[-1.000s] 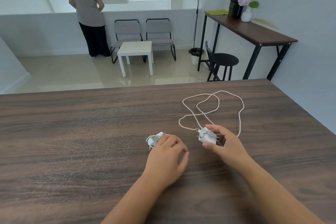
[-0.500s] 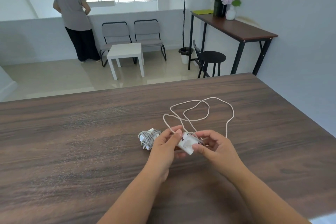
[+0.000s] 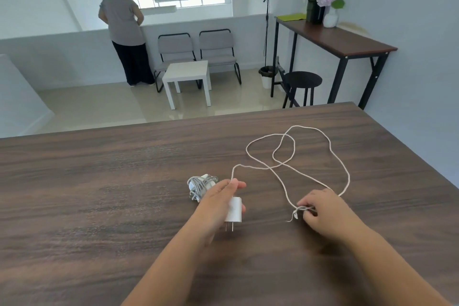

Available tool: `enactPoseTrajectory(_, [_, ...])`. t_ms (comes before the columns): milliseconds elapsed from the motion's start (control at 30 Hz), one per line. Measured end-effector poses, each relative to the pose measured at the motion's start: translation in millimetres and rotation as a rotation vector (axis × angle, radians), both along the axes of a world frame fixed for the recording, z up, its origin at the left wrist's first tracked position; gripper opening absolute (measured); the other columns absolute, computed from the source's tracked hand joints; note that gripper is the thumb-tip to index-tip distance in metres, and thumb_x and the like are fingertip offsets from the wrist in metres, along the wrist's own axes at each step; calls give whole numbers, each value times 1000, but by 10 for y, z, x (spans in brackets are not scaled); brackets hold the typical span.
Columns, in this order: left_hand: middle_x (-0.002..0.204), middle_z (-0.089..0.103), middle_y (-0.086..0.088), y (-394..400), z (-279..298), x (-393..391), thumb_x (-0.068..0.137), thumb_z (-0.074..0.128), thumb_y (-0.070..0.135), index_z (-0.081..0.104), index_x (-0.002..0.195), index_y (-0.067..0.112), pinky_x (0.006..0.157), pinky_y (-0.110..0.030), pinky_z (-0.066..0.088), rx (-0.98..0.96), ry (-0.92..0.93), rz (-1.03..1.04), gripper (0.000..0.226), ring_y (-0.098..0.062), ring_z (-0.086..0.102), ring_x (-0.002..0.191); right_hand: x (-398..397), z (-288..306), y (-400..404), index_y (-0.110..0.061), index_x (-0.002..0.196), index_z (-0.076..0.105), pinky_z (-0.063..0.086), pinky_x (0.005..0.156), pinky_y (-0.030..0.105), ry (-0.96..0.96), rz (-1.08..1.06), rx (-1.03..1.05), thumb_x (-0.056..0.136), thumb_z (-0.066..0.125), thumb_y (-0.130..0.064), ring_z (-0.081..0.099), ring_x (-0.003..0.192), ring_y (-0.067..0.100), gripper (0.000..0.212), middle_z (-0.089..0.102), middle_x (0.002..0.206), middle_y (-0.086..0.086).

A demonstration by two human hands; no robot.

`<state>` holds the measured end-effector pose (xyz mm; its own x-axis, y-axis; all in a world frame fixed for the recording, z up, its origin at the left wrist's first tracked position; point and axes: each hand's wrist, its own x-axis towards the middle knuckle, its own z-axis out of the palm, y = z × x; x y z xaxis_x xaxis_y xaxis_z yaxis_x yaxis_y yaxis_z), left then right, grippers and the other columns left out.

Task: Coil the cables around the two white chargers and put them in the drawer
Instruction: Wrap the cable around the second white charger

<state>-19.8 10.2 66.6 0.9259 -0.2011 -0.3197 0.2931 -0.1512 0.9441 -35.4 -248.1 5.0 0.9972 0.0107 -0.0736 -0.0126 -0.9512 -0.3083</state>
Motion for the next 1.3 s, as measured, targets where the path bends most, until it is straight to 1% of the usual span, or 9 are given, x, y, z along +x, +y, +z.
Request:
enactPoseTrajectory(200, [81,67,-6,-143,102,-137,78,52,22,51,118,26,61,-28,42,-18,152,-200,41,-17,60,70,240,359,203,-36,134,48,36,98,33,-199,79,110,76,46,-25,41,122,19,59,52,134,-15])
enactPoseTrajectory(367, [97,57,-13,-155,198,-294,64,48,9,47,120,30,65,-36,43,-23,76,-302,60,-28,49,79,462,528,420,-36,139,41,20,105,22,-204,310,282,81,57,-11,33,130,17,65,38,146,-10])
enactPoseTrajectory(567, [116,63,-12,-44,338,-508,75,60,9,49,123,33,82,-31,52,50,-120,-297,54,-16,61,90,532,442,498,-33,106,71,31,107,34,-20,409,610,88,61,-36,44,123,2,21,58,130,-10])
enactPoseTrajectory(667, [119,68,-11,-34,348,-552,81,68,1,52,125,20,77,-26,55,-77,-243,-119,50,-14,66,96,451,453,447,-33,99,73,46,78,26,-30,324,802,93,57,-35,61,81,1,17,73,93,-8])
enactPoseTrajectory(733, [115,71,-10,-63,356,-535,78,75,0,56,123,16,74,-28,56,-187,-300,55,51,-16,68,94,397,485,425,-33,109,70,48,70,21,-90,283,838,94,55,-33,57,64,0,21,73,99,-6])
enactPoseTrajectory(900, [98,76,-2,-231,449,-395,64,78,13,69,107,14,69,-28,57,-451,-350,367,44,-16,71,83,190,609,458,-33,130,55,38,89,5,-202,390,642,98,48,-33,56,105,-13,33,63,114,-24])
enactPoseTrajectory(1067, [86,72,2,-357,414,-250,66,75,16,68,108,11,68,-24,57,-559,-355,447,43,-19,71,90,-9,723,524,-39,141,39,36,67,11,-281,491,389,101,37,-31,47,71,-11,41,46,71,-25])
enactPoseTrajectory(1233, [88,74,0,-380,335,-191,68,80,16,69,109,13,73,-26,57,-478,-387,464,43,-22,69,93,-92,923,516,-21,81,54,33,59,29,-329,529,272,96,44,-31,42,61,7,21,46,62,-10])
enactPoseTrajectory(1300, [89,76,2,-350,304,-192,71,82,11,70,105,18,72,-26,56,-360,-443,454,36,-18,69,89,-112,1006,513,-17,78,57,36,59,29,-326,538,255,94,48,-32,44,62,11,23,52,63,-6])
